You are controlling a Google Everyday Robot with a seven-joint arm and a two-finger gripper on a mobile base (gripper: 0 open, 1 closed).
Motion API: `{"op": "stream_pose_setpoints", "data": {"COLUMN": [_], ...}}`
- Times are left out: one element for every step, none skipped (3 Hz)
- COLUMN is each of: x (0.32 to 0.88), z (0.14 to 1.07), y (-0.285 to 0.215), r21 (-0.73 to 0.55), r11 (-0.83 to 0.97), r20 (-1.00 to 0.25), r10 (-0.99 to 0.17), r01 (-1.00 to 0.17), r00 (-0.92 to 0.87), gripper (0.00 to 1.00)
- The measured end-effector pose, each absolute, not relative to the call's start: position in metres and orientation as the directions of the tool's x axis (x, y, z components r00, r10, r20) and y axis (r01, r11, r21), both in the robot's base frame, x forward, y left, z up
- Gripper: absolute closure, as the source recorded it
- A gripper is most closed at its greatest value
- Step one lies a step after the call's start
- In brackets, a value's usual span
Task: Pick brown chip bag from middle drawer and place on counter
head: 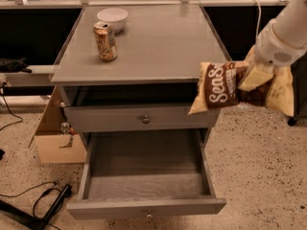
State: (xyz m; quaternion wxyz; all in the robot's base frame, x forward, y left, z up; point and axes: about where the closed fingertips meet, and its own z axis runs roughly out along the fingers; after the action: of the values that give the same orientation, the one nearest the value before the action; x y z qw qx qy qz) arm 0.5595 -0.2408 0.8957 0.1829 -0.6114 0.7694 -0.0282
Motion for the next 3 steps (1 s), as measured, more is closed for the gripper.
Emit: {"op": "stream_pose_setpoints", "data": {"x": [0.595,0.63,0.668], "z": [0.933,0.957,0.98], "y": [-0.248,-0.253,-0.257], "r21": [-0.276,-0.287,-0.339], "r11": [0.302,0.353,0.422], "r20": [-0.186,-0.164,-0.219], "r10": [-0.948,-0.934,-0.905], "r01": [-0.913,-0.891,-0.841], "r00": [-0.257,-0.317,-0.366], "gripper": [1.0,1.0,1.0]}}
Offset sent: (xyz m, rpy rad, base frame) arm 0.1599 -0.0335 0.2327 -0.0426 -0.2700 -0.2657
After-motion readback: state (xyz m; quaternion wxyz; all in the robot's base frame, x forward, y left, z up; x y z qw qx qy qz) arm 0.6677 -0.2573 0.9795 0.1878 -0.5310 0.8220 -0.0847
